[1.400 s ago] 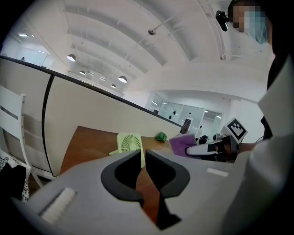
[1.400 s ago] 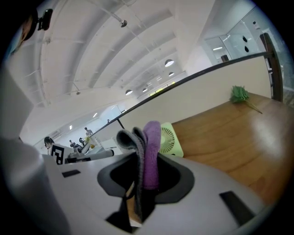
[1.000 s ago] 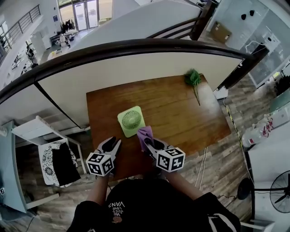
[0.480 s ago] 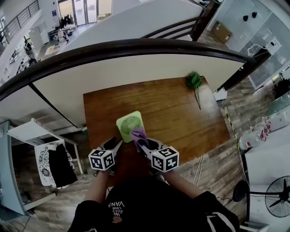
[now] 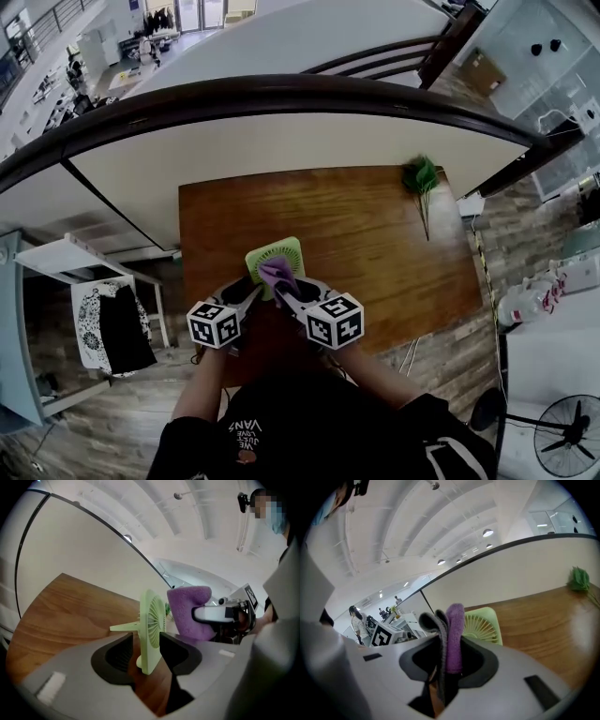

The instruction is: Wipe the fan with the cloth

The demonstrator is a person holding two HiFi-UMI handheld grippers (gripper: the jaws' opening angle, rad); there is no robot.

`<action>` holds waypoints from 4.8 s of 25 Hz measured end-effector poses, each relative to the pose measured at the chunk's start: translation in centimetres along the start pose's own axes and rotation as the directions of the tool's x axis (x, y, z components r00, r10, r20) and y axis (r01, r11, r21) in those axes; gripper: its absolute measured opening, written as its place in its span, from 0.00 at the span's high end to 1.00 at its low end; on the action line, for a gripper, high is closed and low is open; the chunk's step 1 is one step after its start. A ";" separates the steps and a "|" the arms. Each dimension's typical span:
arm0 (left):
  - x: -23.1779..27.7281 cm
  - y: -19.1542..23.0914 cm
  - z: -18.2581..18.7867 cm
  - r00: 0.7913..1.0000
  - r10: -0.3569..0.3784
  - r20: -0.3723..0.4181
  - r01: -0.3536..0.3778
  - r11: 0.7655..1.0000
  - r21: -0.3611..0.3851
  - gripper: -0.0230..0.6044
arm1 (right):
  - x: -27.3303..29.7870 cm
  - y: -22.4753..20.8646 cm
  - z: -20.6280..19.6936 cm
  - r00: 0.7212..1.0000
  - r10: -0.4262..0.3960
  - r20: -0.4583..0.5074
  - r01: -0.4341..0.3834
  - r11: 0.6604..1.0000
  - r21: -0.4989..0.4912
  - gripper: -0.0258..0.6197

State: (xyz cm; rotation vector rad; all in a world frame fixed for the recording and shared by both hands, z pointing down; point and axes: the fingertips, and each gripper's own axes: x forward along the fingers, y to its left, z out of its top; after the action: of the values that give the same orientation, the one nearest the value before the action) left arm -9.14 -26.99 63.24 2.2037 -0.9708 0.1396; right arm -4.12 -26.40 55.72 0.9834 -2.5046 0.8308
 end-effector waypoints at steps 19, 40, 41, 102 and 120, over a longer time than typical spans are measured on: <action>1.0 0.1 -0.6 0.999 -0.046 0.002 0.046 0.998 -0.038 0.81 | 3.6 -1.7 -0.1 0.990 0.112 -0.083 -0.109 0.993 0.037 0.80; 0.8 -0.1 -0.7 0.997 -0.060 -0.038 0.061 0.998 0.023 0.81 | -2.8 -11.8 1.3 0.989 -0.143 0.028 0.136 0.975 0.177 0.80; 0.8 -0.1 -0.7 0.998 -0.056 -0.038 0.057 0.998 0.035 0.81 | -3.0 -11.6 1.3 0.990 -0.139 0.035 0.131 0.976 0.176 0.80; -0.5 -0.3 3.1 0.995 -0.077 0.067 0.072 0.995 0.068 0.77 | 1.1 0.0 -7.6 0.971 0.199 -0.129 -0.205 0.978 -0.037 0.80; 0.8 0.8 3.5 0.998 -0.058 -0.003 0.058 0.994 0.095 0.79 | 0.8 -5.7 -8.1 0.980 0.110 -0.167 -0.109 0.994 0.012 0.80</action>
State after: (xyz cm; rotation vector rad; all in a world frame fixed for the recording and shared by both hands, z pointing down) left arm -9.72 -30.16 61.42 2.3165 -0.9153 0.1623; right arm 0.04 -25.16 64.67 0.7487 -2.4310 0.9099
